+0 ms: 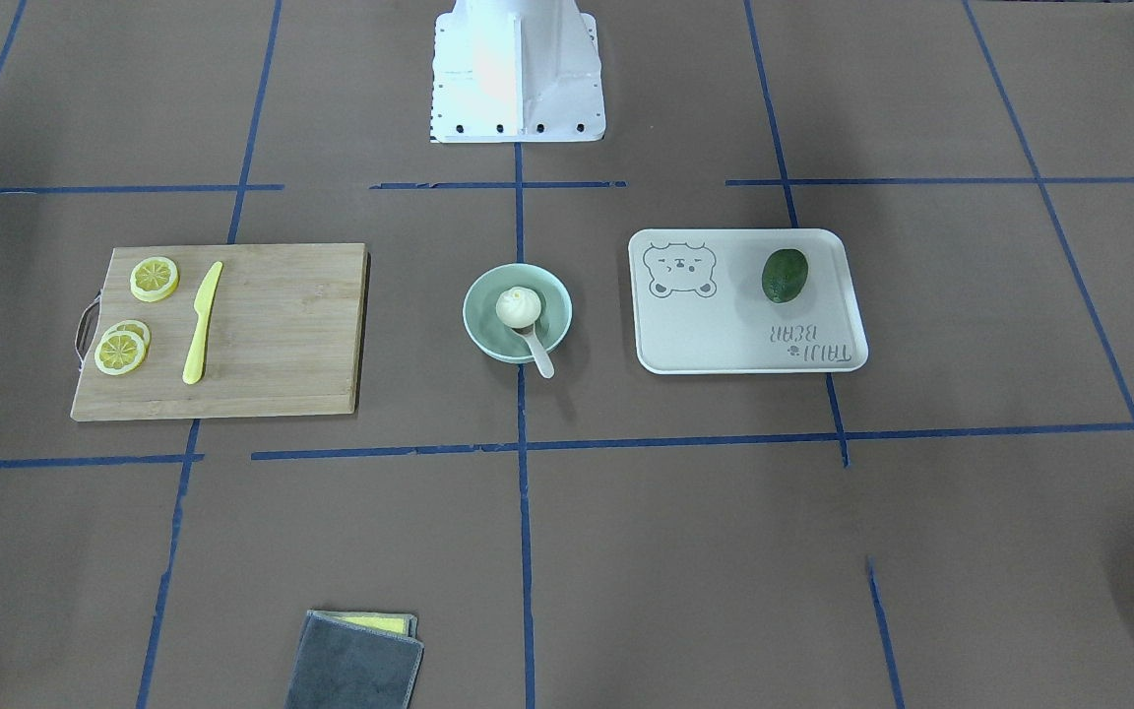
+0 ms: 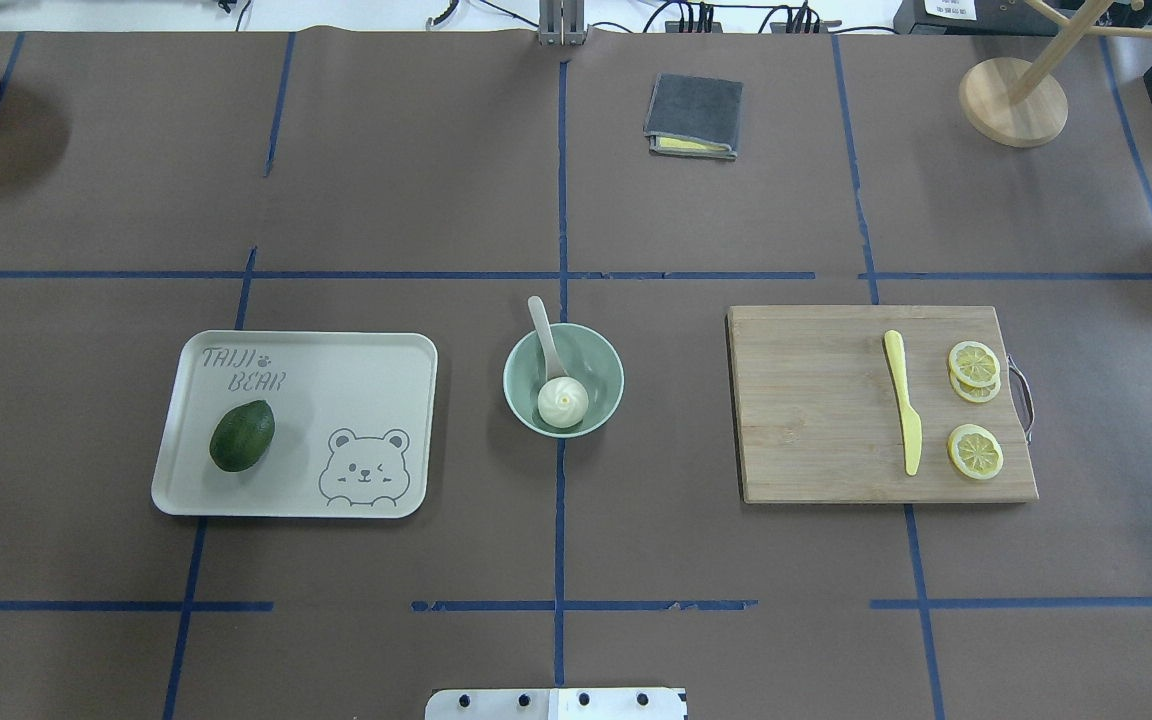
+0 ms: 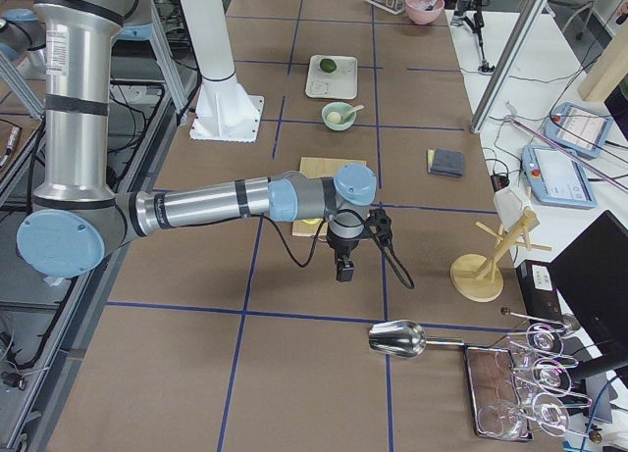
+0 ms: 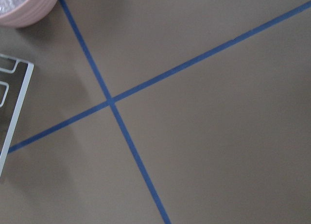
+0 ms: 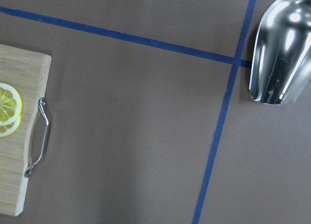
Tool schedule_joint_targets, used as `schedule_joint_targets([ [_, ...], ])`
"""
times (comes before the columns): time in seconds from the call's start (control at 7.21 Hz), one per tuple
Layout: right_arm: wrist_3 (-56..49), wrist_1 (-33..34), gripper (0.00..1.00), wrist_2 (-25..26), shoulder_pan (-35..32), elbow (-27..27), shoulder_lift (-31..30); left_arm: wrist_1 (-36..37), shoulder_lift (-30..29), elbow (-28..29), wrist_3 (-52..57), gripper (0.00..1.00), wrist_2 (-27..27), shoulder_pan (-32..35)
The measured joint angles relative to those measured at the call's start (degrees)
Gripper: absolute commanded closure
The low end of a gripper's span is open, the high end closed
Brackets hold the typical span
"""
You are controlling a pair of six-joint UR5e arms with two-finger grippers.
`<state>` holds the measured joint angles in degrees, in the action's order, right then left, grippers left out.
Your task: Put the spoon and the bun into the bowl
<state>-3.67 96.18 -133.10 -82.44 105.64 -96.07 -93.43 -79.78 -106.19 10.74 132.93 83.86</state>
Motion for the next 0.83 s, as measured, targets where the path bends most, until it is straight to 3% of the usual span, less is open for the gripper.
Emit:
schedule_joint_targets([
  [0.28, -1.9, 0.7, 0.00, 0.0, -2.3, -0.2, -0.8, 0.5, -0.4, 1.8, 0.6, 0.00, 3.4, 0.2],
  [0.83, -2.1, 0.5, 0.00, -0.1, -2.8, 0.1, -1.9, -4.9, -1.4, 2.4, 0.9, 0.00, 4.3, 0.2],
])
